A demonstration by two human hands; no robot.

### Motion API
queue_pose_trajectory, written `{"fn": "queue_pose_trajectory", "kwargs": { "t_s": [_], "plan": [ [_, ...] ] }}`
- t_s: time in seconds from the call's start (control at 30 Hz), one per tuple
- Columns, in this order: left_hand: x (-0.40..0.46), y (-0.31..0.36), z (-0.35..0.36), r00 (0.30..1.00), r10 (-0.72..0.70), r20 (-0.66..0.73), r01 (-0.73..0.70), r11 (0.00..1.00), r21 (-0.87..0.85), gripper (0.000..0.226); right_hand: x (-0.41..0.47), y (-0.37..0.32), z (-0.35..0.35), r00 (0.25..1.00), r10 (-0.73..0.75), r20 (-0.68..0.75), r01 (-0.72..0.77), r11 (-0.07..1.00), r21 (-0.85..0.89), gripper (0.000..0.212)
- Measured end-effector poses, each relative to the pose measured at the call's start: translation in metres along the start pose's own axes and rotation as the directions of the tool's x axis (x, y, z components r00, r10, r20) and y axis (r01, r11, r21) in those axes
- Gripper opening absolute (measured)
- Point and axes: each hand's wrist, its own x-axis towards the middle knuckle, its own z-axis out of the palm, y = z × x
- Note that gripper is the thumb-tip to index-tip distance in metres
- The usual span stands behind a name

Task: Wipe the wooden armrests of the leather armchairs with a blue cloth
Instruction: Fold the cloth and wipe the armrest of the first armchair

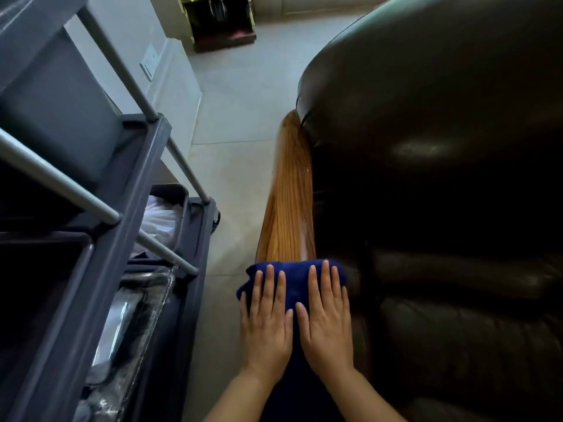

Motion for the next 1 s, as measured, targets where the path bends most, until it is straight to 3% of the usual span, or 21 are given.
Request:
{"fn": "queue_pose_trajectory", "kwargs": {
  "t_s": [0.17,0.37,0.8,1.0],
  "plan": [
    [0.021,0.0,0.005,0.998,0.022,-0.066,-0.02,0.999,0.044,0.051,0.024,0.001,0.007,1.0,-0.002,-0.004,0.002,1.0,0.021,0.064],
    [0.063,0.004,-0.008,0.999,-0.008,-0.045,0.006,0.999,-0.052,0.058,0.068,-0.002,0.003,0.999,-0.007,0.05,0.006,0.999,0.032,0.062],
    [0.167,-0.007,-0.016,0.997,0.074,-0.031,-0.079,0.975,-0.206,0.058,0.173,-0.007,-0.001,0.999,-0.032,0.028,0.03,0.998,0.059,0.064],
    [0.245,-0.006,-0.021,0.999,0.006,0.034,-0.001,0.991,-0.134,0.057,0.245,-0.012,-0.008,0.999,-0.016,-0.039,0.017,1.0,0.007,0.063]
  ]
}}
